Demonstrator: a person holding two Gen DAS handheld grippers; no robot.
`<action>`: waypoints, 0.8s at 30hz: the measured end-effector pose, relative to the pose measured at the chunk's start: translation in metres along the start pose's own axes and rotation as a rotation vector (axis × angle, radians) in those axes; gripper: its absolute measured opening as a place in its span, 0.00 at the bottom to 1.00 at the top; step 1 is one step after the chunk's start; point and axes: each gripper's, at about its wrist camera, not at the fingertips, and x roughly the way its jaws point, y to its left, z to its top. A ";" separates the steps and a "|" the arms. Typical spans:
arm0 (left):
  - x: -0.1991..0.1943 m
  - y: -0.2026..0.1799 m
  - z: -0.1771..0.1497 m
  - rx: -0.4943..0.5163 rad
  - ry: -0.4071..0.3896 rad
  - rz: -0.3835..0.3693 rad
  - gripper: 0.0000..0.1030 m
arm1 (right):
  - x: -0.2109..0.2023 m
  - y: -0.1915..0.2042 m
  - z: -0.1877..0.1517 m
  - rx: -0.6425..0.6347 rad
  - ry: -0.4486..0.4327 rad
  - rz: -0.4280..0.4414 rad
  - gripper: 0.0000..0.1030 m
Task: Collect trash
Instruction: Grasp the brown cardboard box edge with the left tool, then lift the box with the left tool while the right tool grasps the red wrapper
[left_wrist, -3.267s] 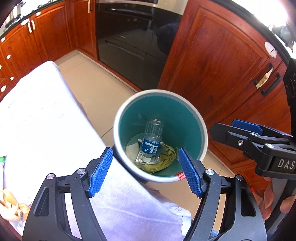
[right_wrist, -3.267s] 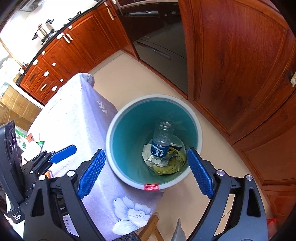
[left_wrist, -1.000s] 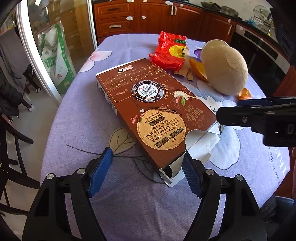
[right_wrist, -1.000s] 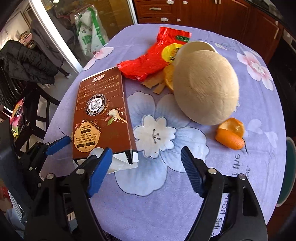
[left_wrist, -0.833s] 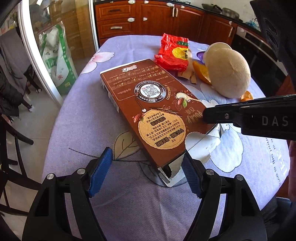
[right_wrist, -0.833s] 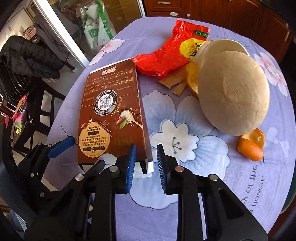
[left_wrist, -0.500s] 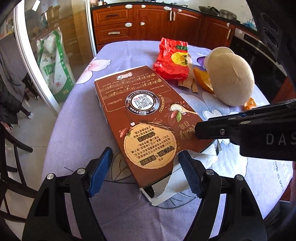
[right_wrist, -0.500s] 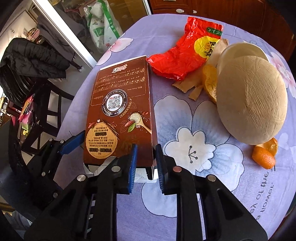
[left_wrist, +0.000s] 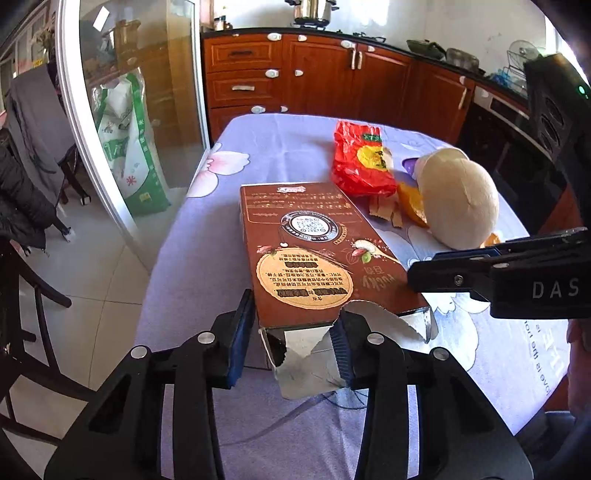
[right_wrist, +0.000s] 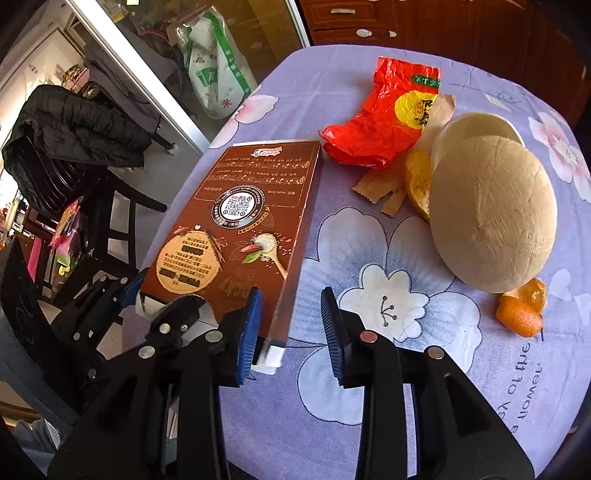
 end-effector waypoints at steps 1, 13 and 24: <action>-0.002 0.003 0.002 -0.014 -0.003 0.008 0.31 | -0.003 -0.002 -0.001 0.002 -0.005 -0.005 0.30; -0.045 0.009 0.029 -0.075 -0.084 0.042 0.07 | -0.027 -0.020 -0.017 0.034 -0.049 -0.032 0.30; -0.039 0.021 0.036 -0.108 -0.076 0.048 0.06 | -0.033 -0.019 0.028 -0.011 -0.110 -0.070 0.37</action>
